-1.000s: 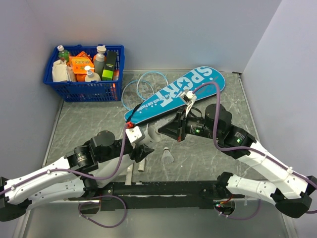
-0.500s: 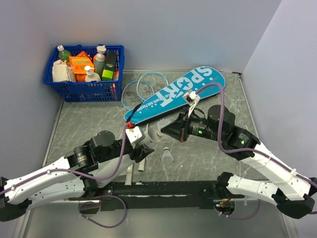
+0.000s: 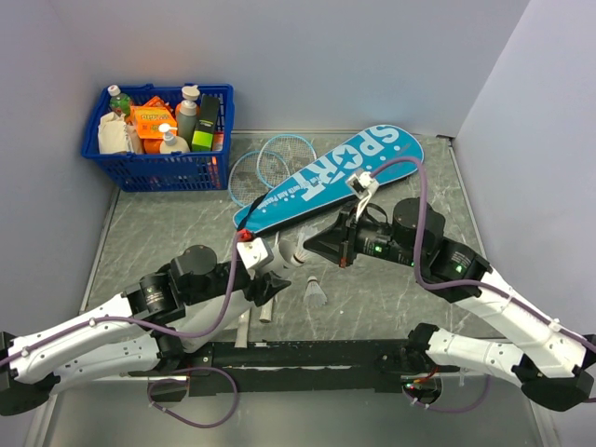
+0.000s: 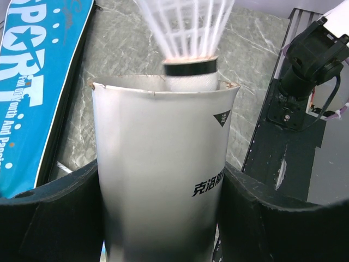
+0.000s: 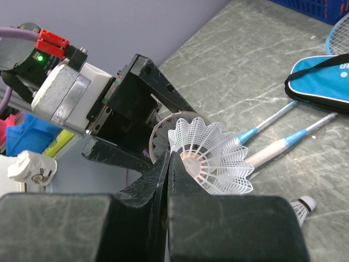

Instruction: Pack up the badminton gear

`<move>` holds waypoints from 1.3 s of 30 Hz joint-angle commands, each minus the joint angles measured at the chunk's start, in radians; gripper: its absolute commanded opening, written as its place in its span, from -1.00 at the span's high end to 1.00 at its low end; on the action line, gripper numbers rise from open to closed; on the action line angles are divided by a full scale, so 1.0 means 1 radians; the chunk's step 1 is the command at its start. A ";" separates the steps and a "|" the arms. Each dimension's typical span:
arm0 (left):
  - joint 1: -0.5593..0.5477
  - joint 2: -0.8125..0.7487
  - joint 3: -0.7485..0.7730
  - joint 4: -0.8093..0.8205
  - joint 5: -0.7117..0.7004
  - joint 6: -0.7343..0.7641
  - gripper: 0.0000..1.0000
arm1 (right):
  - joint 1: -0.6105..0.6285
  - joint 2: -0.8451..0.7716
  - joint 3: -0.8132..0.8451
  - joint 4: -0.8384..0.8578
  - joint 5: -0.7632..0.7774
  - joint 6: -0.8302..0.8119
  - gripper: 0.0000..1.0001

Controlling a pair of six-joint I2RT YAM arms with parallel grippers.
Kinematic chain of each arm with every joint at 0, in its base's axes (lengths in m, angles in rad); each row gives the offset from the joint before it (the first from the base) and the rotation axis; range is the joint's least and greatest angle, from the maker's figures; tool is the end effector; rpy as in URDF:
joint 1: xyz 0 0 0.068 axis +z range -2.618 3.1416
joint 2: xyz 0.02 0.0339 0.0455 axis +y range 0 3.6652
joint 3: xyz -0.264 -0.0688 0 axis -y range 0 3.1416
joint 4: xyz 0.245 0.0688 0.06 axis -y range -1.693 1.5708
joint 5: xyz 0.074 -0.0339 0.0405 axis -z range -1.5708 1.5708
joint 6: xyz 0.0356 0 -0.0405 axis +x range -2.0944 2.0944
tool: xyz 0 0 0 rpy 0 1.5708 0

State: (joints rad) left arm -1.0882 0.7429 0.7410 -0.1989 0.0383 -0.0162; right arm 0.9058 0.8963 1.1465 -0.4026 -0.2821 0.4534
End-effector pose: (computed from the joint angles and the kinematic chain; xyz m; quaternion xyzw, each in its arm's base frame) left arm 0.0814 -0.1583 0.3298 0.4058 0.6595 -0.3444 0.5308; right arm 0.1061 0.1514 0.4221 -0.2577 0.7117 0.4882 0.4345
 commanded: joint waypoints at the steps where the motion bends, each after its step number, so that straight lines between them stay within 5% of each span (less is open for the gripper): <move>1: -0.006 -0.023 0.001 0.044 0.038 -0.134 0.98 | 0.010 0.035 0.009 0.085 -0.032 0.022 1.00; 19: -0.006 -0.099 -0.014 0.073 0.071 -0.119 0.98 | 0.090 0.191 -0.034 0.140 -0.232 0.116 0.99; 24: -0.006 -0.111 -0.017 0.076 0.072 -0.120 0.98 | 0.097 0.167 -0.033 0.113 -0.207 0.119 0.55; 28: -0.006 -0.112 -0.017 0.073 0.075 -0.119 0.98 | 0.099 0.097 -0.008 0.053 -0.093 0.099 0.20; 34: -0.006 -0.102 -0.014 0.069 0.078 -0.120 0.98 | 0.097 -0.019 0.042 -0.082 0.070 0.085 -0.04; 39: -0.006 -0.103 -0.014 0.062 0.060 -0.123 0.98 | 0.097 -0.132 0.000 -0.207 0.418 0.206 -0.21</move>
State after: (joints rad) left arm -1.0908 0.6498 0.7238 -0.1822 0.1139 -0.0456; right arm 0.9974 0.8486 1.1385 -0.4786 -0.1730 0.5617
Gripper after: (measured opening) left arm 0.693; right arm 0.590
